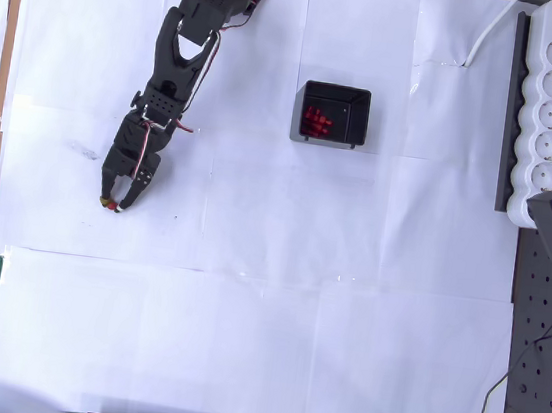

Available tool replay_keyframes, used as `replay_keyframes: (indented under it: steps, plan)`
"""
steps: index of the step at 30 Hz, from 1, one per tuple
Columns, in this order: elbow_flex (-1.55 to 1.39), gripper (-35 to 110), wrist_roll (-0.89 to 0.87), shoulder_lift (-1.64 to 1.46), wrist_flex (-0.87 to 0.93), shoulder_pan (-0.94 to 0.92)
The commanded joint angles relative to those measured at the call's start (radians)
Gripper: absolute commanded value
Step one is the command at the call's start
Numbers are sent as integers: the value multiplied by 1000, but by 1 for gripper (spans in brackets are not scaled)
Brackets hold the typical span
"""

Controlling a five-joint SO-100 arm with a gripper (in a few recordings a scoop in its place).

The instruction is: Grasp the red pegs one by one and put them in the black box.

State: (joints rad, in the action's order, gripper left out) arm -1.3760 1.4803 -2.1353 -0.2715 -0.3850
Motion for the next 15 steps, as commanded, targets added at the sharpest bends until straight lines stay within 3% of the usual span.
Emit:
replay_keyframes:
  steps: [1, 11, 15]
  plan:
    - [-15, 0, 20, 149, 304, -25]
    - [-368, 0, 235, 569, 1687, 179]
    - [-589, 0, 367, 646, 2057, 367]
